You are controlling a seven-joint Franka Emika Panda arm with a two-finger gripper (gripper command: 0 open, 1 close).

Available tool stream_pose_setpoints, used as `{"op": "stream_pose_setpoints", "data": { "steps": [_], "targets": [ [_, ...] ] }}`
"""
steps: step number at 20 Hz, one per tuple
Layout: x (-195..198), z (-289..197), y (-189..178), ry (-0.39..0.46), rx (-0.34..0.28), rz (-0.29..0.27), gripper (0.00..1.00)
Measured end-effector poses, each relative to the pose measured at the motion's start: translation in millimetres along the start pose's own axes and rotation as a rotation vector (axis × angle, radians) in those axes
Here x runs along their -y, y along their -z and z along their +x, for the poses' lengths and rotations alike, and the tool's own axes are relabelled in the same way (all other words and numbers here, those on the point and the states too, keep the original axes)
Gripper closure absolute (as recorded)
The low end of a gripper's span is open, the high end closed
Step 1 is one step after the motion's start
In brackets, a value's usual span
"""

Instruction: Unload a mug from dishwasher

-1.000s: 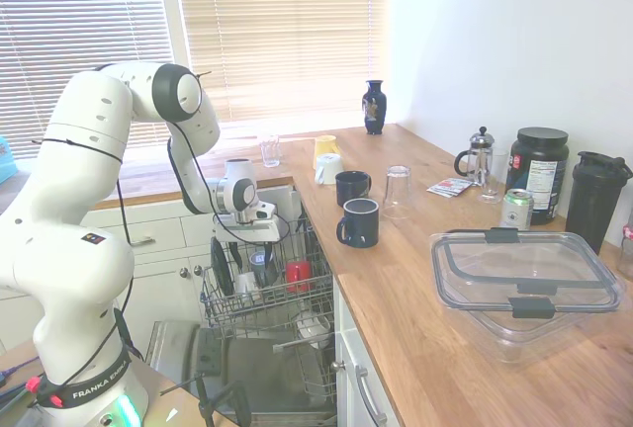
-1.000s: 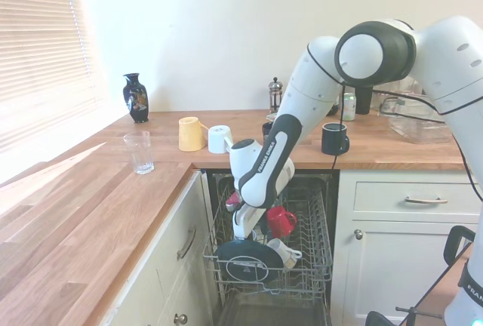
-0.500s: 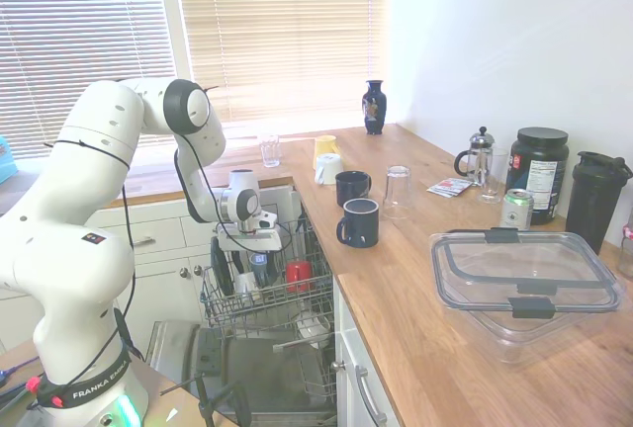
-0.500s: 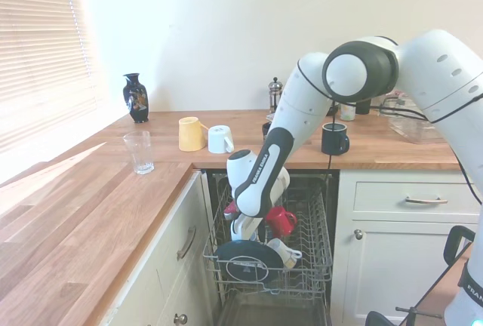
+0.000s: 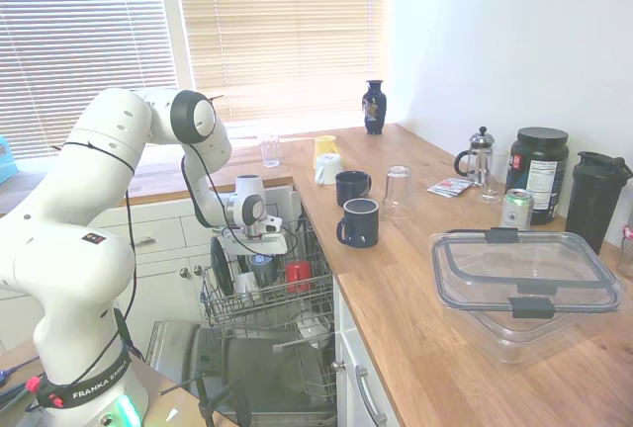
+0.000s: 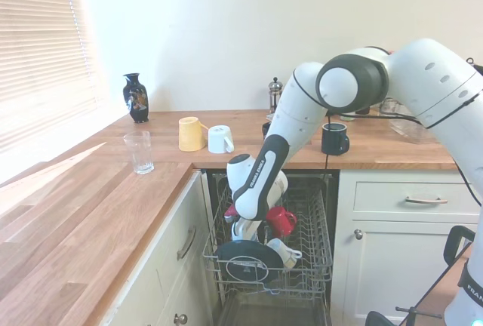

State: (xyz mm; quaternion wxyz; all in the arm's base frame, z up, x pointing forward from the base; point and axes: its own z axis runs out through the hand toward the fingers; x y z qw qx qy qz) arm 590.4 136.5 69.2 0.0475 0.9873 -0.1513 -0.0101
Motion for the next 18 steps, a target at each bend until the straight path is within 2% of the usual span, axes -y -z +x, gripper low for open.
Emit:
{"op": "stream_pose_setpoints", "data": {
  "steps": [3,4,9,18],
  "targets": [
    [0,0,0,-0.001,0.001,0.003,0.00],
    [0,0,0,-0.001,0.007,0.007,1.00],
    [4,-7,-10,0.015,0.035,0.017,1.00],
    [5,-8,-12,0.020,0.043,0.022,1.00]
  ]
}}
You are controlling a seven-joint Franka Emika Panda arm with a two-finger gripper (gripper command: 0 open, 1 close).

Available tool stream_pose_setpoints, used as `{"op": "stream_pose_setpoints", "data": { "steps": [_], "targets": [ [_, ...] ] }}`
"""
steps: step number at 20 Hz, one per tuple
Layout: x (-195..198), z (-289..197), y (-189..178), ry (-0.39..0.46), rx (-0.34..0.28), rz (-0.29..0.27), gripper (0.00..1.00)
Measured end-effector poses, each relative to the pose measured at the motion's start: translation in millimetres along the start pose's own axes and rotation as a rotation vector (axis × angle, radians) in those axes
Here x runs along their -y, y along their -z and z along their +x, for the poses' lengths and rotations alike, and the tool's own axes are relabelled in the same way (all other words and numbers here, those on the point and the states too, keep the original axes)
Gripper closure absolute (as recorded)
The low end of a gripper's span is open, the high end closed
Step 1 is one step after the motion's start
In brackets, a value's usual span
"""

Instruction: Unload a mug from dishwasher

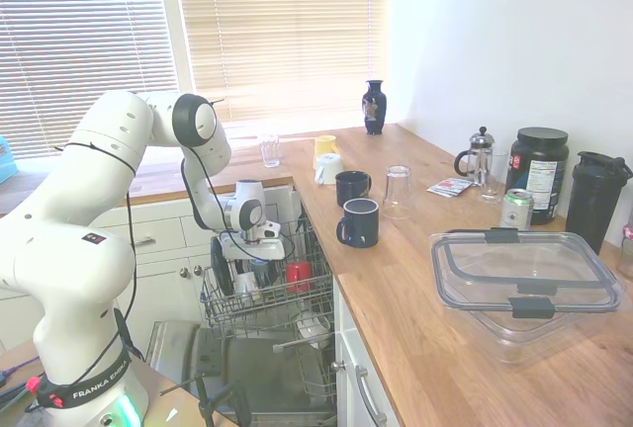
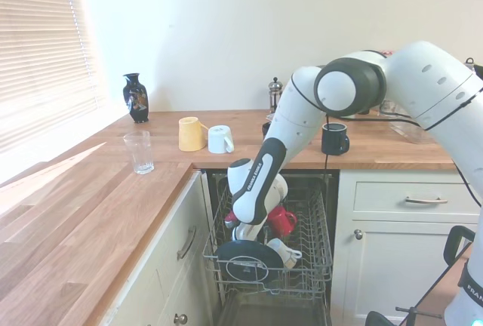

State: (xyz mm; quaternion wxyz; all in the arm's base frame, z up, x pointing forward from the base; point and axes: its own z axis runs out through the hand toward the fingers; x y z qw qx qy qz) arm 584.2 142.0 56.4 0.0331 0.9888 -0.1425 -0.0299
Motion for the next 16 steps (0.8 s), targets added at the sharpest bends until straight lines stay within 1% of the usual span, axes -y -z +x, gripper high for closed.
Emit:
{"op": "stream_pose_setpoints", "data": {
  "steps": [16],
  "targets": [
    [-6.9,8.3,3.3,-0.014,0.004,-0.010,1.00]
  ]
}}
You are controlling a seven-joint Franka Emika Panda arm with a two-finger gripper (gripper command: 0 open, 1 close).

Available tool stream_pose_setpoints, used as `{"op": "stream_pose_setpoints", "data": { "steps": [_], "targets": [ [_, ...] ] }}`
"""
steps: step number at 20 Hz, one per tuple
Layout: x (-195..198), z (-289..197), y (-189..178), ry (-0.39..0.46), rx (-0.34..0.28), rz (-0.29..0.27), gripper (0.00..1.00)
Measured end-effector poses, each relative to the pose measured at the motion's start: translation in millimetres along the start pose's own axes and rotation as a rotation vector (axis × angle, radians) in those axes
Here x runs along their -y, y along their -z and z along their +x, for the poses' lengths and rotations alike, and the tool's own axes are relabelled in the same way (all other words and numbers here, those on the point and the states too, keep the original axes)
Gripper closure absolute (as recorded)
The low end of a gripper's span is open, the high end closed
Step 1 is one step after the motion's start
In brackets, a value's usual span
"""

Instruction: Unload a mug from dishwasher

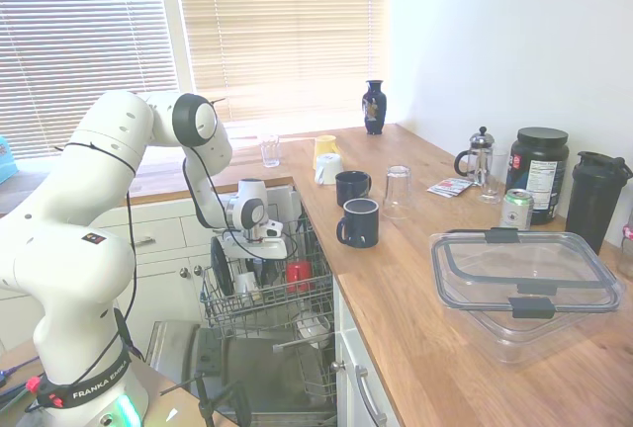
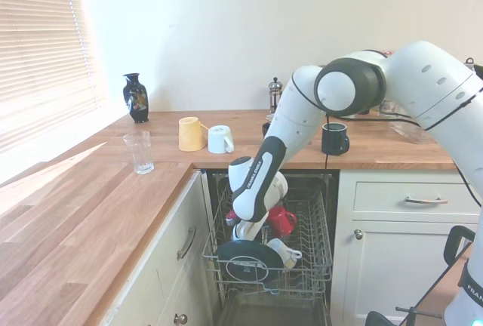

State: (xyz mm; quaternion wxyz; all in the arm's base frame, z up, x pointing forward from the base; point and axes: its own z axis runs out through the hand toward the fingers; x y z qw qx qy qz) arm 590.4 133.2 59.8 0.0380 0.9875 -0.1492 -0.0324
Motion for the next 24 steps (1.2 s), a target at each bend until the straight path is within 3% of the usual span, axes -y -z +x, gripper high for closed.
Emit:
{"op": "stream_pose_setpoints", "data": {
  "steps": [14,24],
  "targets": [
    [8,7,14,0.007,0.019,-0.016,1.00],
    [8,16,38,-0.010,-0.009,-0.007,1.00]
  ]
}}
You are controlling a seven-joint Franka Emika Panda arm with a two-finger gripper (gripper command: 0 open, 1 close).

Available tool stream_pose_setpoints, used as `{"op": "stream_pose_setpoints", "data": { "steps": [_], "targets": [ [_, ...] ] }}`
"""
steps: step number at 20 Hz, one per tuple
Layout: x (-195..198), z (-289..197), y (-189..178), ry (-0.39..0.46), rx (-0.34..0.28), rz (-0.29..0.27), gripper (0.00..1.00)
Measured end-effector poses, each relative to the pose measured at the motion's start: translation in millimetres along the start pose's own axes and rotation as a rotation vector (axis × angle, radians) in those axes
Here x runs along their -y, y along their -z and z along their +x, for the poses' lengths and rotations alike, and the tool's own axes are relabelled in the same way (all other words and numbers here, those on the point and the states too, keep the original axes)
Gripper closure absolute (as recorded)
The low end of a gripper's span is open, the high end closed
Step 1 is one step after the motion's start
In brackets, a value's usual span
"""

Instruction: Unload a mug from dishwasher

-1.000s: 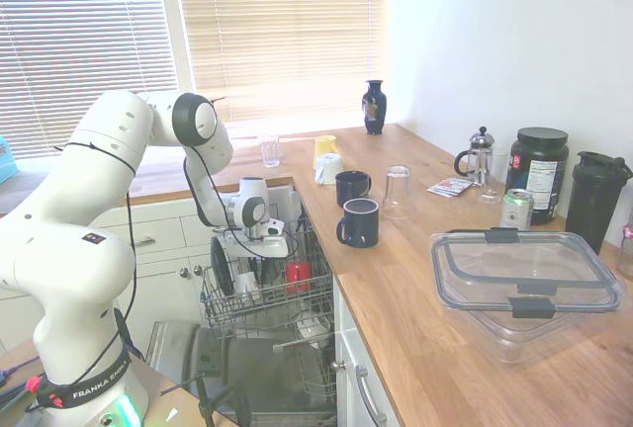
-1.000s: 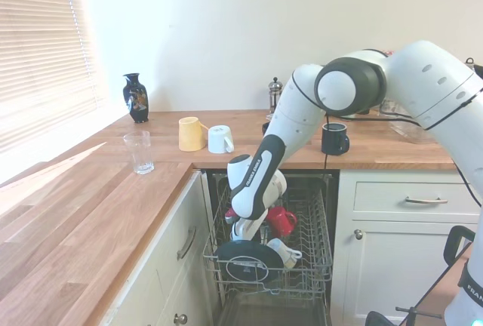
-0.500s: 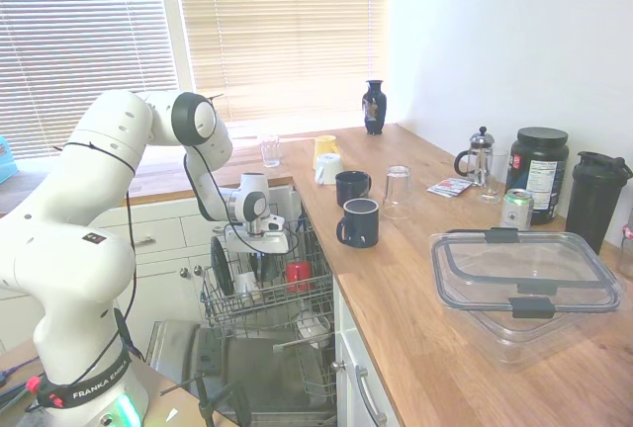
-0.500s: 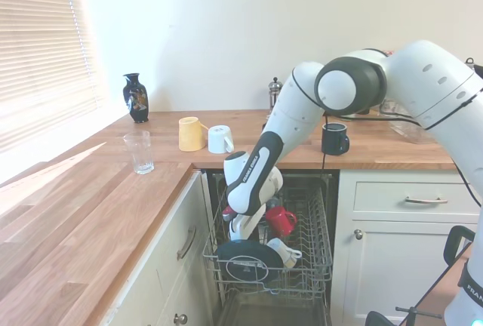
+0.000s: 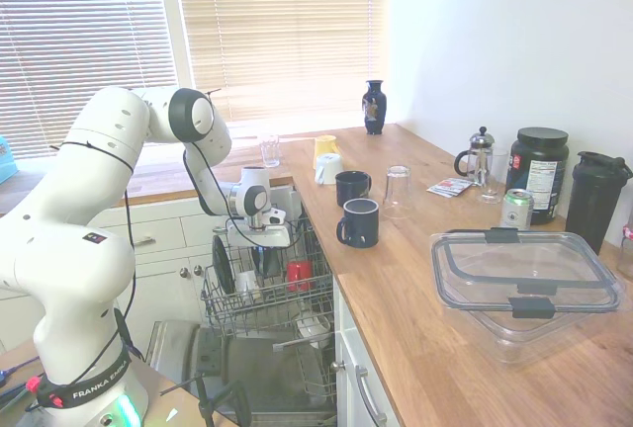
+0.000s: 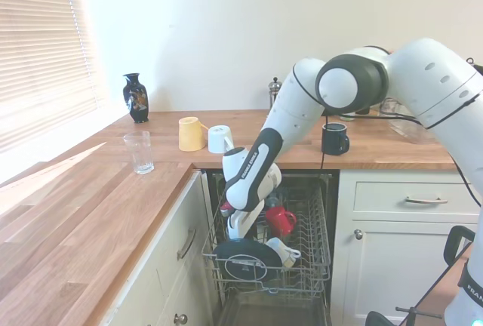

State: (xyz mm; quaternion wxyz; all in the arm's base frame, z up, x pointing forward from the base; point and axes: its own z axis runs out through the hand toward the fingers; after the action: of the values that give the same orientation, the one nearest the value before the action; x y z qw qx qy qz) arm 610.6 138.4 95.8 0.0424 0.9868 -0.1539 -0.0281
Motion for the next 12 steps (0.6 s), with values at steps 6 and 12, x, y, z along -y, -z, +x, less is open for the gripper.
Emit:
{"op": "stream_pose_setpoints", "data": {
  "steps": [6,12],
  "targets": [
    [3,-1,22,-0.025,-0.009,0.006,1.00],
    [7,3,67,-0.063,-0.046,0.025,1.00]
  ]
}}
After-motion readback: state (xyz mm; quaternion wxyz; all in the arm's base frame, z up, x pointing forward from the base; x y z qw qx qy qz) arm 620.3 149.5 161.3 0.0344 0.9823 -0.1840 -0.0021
